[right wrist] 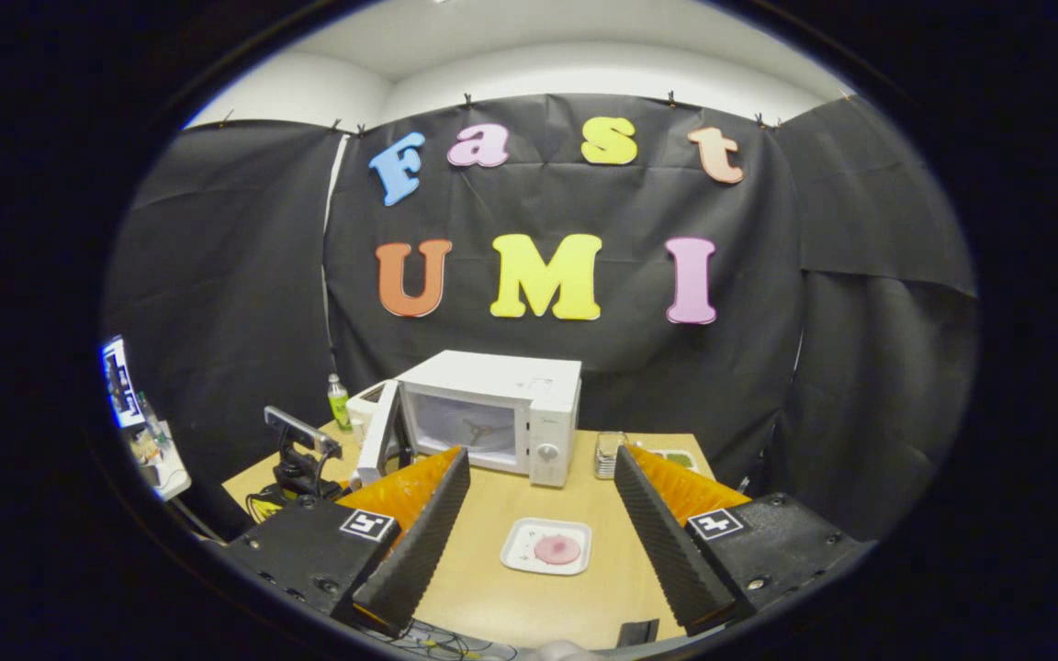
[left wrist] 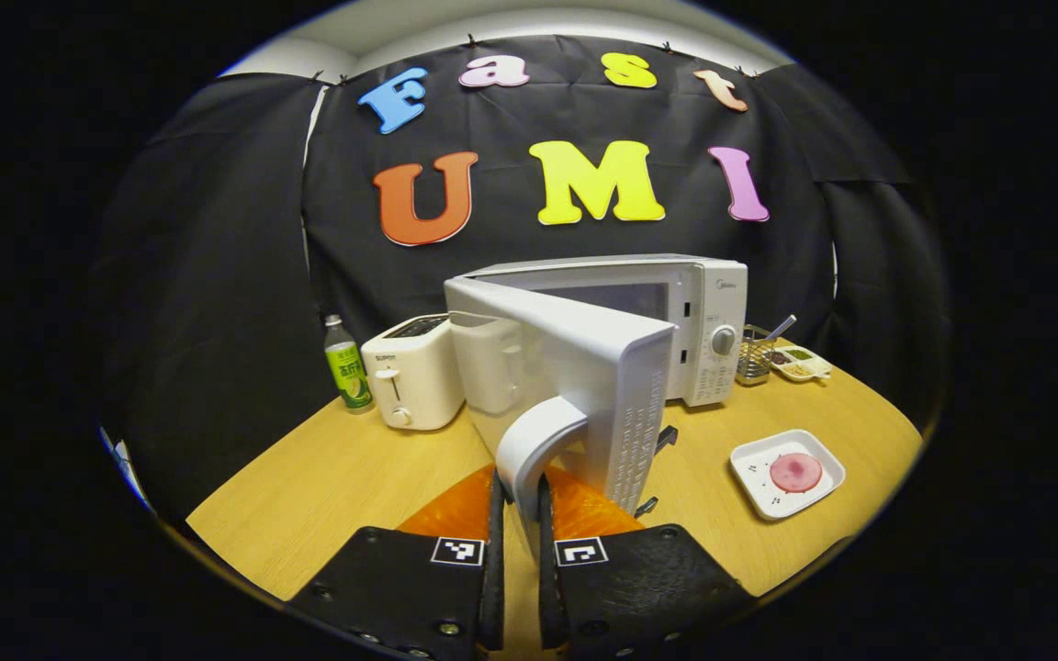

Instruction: Open the microwave oven with the left hand, put the food in, and close the microwave oven.

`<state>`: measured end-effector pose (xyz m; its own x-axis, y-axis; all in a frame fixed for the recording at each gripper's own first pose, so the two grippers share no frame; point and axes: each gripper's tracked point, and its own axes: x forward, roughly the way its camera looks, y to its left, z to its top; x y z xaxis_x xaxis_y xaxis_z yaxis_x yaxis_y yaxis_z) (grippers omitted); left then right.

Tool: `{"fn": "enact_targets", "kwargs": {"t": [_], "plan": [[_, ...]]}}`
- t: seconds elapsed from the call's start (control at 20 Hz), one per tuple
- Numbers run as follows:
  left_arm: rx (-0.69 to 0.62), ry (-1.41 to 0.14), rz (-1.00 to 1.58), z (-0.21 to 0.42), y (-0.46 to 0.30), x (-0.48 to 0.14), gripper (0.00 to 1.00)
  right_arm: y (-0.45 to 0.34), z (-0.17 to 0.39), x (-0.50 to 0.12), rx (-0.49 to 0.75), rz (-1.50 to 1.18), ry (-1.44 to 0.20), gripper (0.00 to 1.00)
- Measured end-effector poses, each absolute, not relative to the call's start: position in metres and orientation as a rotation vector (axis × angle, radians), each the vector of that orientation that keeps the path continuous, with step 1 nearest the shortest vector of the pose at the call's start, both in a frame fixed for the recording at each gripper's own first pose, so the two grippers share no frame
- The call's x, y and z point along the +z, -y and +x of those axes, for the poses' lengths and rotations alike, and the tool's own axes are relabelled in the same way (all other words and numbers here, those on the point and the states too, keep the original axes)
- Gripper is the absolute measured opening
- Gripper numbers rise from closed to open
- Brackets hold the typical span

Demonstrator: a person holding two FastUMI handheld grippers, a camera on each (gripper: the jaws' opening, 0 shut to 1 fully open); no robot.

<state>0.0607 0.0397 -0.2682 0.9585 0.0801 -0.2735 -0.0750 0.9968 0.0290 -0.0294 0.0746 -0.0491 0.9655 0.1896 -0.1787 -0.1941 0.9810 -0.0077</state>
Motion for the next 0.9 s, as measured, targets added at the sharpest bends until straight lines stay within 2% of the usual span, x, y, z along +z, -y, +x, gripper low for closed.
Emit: {"fn": "enact_targets", "kwargs": {"t": [0.15,0.25,0.35,0.4,0.45,0.5,0.9], "plan": [[0.109,-0.299,-0.019,0.056,-0.060,-0.272,0.14,-0.077,-0.032,-0.051,0.198,-0.014,-0.181,1.00],[0.106,-0.309,-0.029,0.053,-0.066,-0.272,0.25,-0.076,-0.035,-0.049,0.194,-0.017,-0.173,1.00],[0.116,-0.317,-0.033,0.052,-0.077,-0.272,0.57,-0.076,-0.034,-0.049,0.194,-0.019,-0.168,1.00],[0.104,-0.322,-0.043,0.051,-0.076,-0.271,0.83,-0.076,-0.032,-0.048,0.196,-0.017,-0.169,1.00],[0.107,-0.322,-0.036,0.049,-0.077,-0.271,0.93,-0.077,-0.029,-0.047,0.201,-0.013,-0.172,1.00],[0.110,-0.317,-0.021,0.050,-0.081,-0.271,0.96,-0.078,-0.027,-0.045,0.207,-0.011,-0.172,1.00],[0.125,-0.264,-0.011,0.028,-0.105,-0.259,0.96,-0.095,-0.015,-0.036,0.257,-0.036,-0.153,1.00]]}}
